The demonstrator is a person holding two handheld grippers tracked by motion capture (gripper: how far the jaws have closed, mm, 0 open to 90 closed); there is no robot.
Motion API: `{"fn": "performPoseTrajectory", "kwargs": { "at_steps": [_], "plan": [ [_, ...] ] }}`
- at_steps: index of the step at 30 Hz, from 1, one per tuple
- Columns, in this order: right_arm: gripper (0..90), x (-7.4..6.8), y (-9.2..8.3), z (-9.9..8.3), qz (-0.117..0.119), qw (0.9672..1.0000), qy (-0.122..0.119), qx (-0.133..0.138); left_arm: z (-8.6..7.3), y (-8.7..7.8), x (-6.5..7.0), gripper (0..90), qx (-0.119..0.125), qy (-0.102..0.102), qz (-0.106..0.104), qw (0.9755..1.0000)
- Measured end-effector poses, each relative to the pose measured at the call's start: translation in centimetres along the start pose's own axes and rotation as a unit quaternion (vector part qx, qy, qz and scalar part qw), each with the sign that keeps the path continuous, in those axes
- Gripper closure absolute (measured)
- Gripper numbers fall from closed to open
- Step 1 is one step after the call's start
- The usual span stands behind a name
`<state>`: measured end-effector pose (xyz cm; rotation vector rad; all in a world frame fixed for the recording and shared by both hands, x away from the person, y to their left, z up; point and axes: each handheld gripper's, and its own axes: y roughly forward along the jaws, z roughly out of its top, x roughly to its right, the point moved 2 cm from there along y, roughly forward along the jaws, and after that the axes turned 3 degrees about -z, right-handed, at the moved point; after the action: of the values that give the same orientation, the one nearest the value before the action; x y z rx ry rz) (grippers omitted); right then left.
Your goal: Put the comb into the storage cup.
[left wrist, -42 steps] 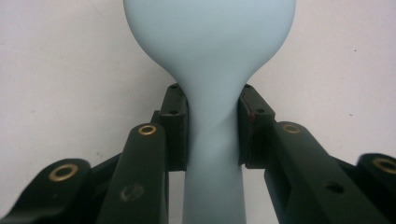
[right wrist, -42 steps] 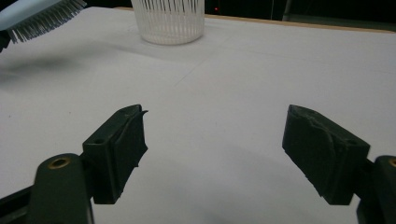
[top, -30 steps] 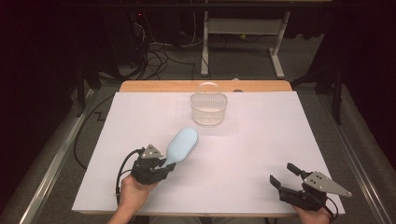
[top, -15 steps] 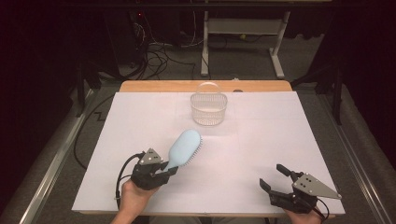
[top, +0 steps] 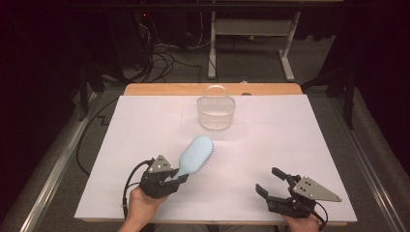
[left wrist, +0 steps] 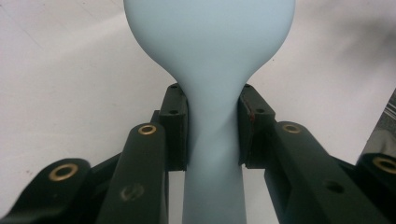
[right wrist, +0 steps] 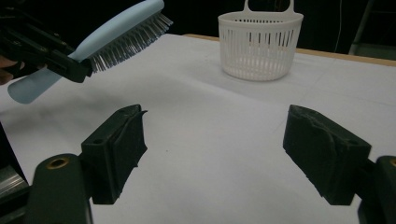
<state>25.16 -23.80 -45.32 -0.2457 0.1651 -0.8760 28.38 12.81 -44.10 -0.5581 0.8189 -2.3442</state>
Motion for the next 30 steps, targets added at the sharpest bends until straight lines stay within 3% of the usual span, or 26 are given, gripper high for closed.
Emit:
{"fn": "performPoseTrajectory", "kwargs": {
  "at_steps": [19, 30],
  "plan": [
    [21.1, -2.3, 2.8, 1.0, 0.039, 0.9992, -0.003, 0.0, 0.5, 0.8, 1.0, 67.4, 0.001, 0.008, -0.013, 0.9999],
    [21.6, -3.8, 5.0, 1.4, 0.065, 0.9975, -0.006, -0.026, 0.8, 1.4, 2.1, 67.4, 0.0, 0.022, -0.02, 0.9995]
  ]
}}
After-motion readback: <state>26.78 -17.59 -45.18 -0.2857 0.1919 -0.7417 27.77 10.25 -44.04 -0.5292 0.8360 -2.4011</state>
